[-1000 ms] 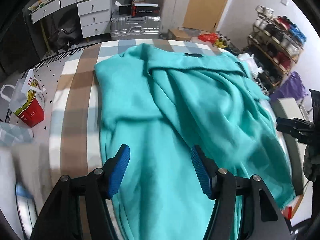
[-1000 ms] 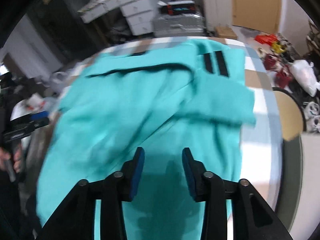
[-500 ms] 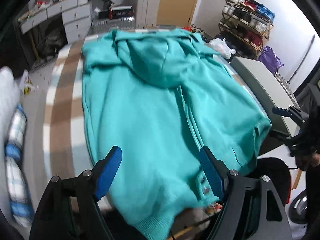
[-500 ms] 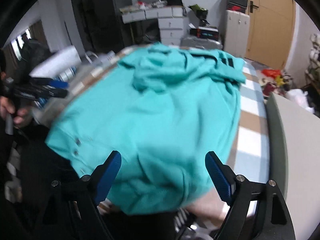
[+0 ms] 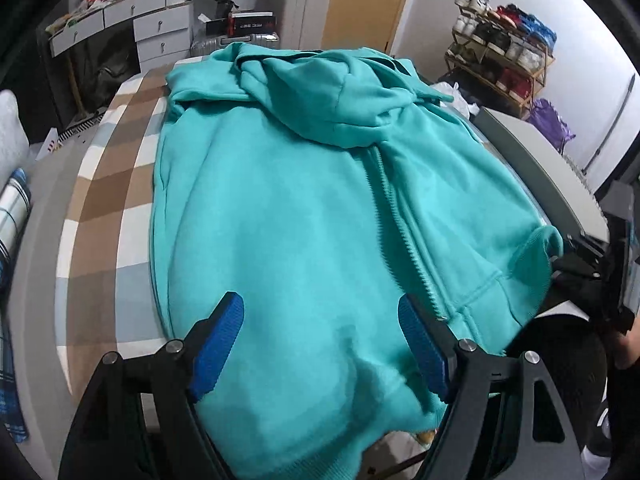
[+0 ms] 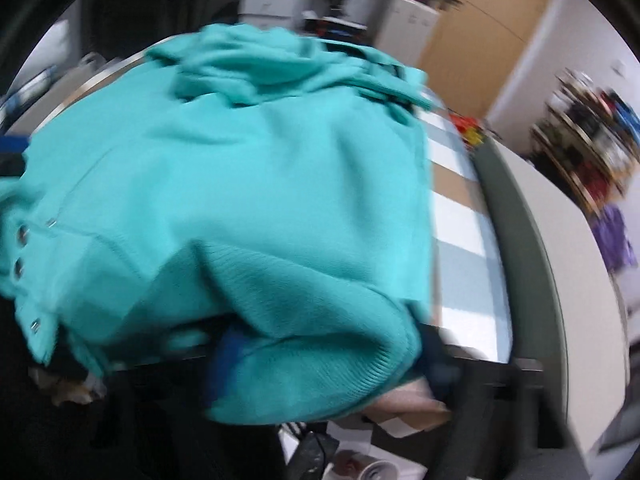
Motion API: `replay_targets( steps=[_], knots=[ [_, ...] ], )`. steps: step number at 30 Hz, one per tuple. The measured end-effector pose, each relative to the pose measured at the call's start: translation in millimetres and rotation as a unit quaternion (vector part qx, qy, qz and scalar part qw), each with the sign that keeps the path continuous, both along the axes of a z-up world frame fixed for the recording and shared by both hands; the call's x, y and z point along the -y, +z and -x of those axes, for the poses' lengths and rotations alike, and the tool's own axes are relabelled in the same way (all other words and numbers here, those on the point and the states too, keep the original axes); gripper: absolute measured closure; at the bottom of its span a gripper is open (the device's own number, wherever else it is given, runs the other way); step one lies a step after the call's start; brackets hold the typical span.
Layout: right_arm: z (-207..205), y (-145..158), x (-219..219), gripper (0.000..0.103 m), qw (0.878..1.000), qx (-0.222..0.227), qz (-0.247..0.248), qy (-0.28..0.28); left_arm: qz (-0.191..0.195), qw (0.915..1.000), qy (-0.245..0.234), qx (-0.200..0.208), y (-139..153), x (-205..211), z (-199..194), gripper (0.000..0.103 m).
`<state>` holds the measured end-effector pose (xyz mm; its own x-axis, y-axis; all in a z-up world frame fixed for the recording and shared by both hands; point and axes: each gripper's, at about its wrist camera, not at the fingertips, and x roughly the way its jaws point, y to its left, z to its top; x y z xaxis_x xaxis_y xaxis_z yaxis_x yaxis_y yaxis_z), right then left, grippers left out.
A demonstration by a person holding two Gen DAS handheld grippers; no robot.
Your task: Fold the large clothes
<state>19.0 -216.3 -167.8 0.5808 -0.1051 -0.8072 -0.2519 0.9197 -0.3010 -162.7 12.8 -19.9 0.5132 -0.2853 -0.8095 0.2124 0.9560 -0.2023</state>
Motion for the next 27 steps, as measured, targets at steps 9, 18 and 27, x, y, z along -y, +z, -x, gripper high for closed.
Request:
replay_targets(
  steps=[9, 18, 27],
  knots=[
    [40.2, 29.3, 66.9, 0.09, 0.989, 0.051, -0.118, -0.075, 0.032, 0.9993, 0.014, -0.011, -2.6, -11.5, 4.9, 0.027],
    [62.7, -1.2, 82.8, 0.088, 0.982, -0.003, -0.163, -0.09, 0.06, 0.9975, 0.031, -0.022, -2.7, -22.3, 4.4, 0.027],
    [76.1, 36.6, 101.2, 0.059, 0.969, 0.056, -0.224, -0.085, 0.066, 0.9968, 0.036, -0.027, -2.8, -26.5, 4.1, 0.027]
  ],
)
